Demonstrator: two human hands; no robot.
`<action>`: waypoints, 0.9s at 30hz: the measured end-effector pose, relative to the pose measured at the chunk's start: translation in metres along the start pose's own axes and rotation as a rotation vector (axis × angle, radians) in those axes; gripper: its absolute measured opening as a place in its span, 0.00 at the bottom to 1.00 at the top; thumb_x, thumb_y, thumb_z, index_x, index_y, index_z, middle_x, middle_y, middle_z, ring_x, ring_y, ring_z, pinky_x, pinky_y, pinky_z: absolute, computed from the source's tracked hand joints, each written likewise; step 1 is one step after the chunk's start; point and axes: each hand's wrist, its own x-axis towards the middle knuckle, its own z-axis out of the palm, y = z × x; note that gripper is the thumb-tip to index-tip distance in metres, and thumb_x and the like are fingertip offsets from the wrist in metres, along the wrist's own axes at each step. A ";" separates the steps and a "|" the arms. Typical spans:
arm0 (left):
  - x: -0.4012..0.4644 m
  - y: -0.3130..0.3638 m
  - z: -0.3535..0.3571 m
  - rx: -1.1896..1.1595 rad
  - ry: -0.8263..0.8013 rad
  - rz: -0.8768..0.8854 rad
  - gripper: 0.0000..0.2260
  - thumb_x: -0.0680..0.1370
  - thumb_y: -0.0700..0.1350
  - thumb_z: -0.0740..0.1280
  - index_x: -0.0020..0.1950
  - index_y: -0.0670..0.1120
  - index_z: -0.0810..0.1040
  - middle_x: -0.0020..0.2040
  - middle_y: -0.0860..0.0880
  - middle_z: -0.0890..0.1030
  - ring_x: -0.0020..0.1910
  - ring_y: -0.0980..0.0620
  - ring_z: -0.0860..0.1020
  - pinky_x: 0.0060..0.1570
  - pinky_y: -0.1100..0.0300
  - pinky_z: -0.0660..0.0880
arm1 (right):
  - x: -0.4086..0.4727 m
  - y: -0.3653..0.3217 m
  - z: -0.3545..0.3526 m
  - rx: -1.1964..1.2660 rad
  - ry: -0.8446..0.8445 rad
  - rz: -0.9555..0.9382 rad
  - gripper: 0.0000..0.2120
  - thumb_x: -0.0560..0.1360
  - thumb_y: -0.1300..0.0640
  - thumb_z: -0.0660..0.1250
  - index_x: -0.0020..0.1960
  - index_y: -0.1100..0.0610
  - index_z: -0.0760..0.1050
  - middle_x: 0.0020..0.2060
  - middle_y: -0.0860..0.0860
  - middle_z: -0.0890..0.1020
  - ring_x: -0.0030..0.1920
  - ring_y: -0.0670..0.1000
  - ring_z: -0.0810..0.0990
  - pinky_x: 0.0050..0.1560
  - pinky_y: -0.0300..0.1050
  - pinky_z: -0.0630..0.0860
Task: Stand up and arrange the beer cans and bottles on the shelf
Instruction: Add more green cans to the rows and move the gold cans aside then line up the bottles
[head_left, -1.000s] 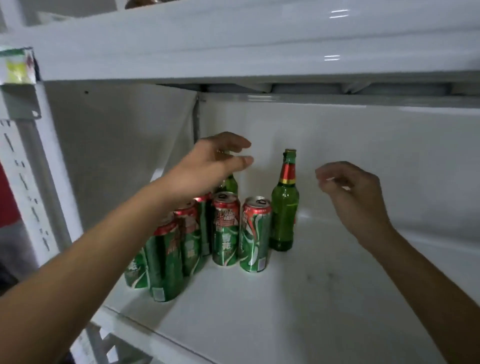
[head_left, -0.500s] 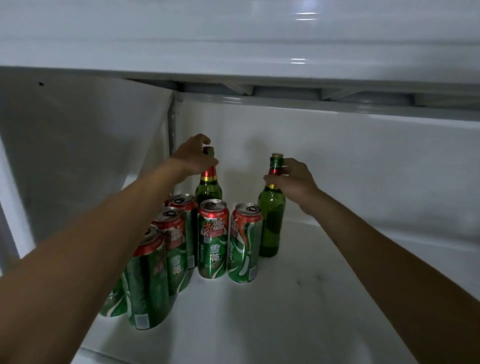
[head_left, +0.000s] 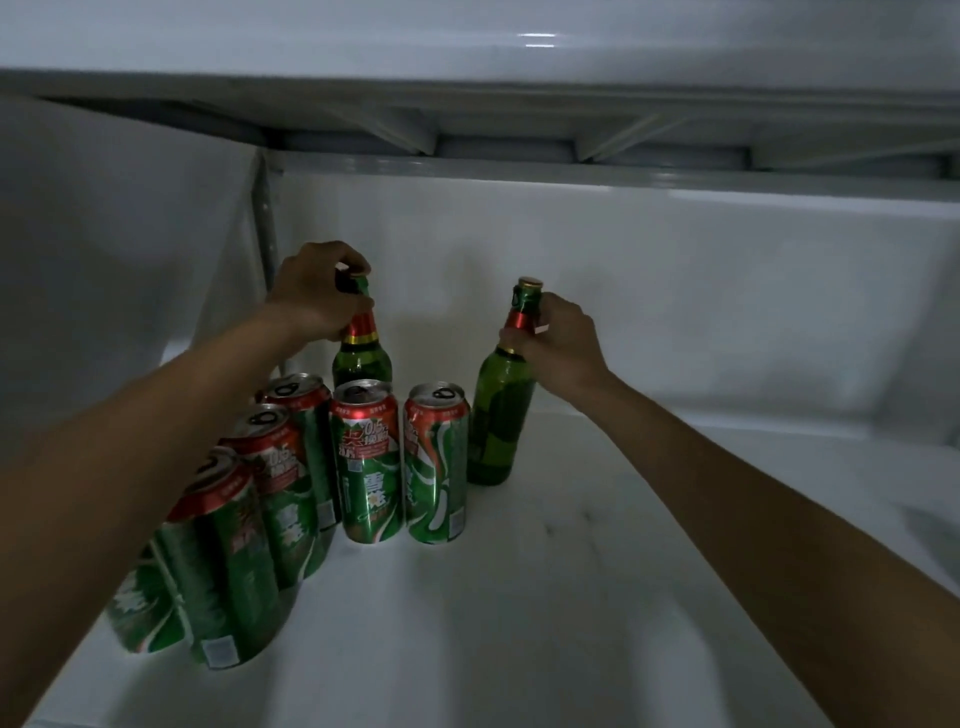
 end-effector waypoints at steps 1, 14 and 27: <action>-0.002 0.000 0.001 0.011 0.011 0.015 0.16 0.78 0.37 0.75 0.65 0.47 0.79 0.62 0.41 0.80 0.56 0.39 0.82 0.39 0.51 0.84 | -0.004 0.004 -0.007 0.021 0.019 0.010 0.12 0.76 0.58 0.74 0.58 0.60 0.79 0.45 0.48 0.79 0.48 0.51 0.79 0.44 0.39 0.73; -0.026 0.067 0.024 -0.180 0.006 0.313 0.17 0.78 0.33 0.72 0.63 0.49 0.78 0.62 0.45 0.82 0.62 0.45 0.82 0.59 0.43 0.83 | -0.043 0.041 -0.110 -0.078 0.092 0.050 0.16 0.77 0.58 0.73 0.64 0.57 0.77 0.54 0.50 0.82 0.49 0.51 0.83 0.44 0.35 0.75; -0.084 0.135 0.086 -0.422 -0.315 0.279 0.16 0.78 0.32 0.73 0.63 0.46 0.80 0.61 0.37 0.81 0.61 0.42 0.83 0.49 0.43 0.86 | -0.095 0.041 -0.186 -0.098 0.012 0.048 0.08 0.77 0.57 0.75 0.54 0.50 0.80 0.52 0.50 0.84 0.49 0.55 0.85 0.48 0.46 0.80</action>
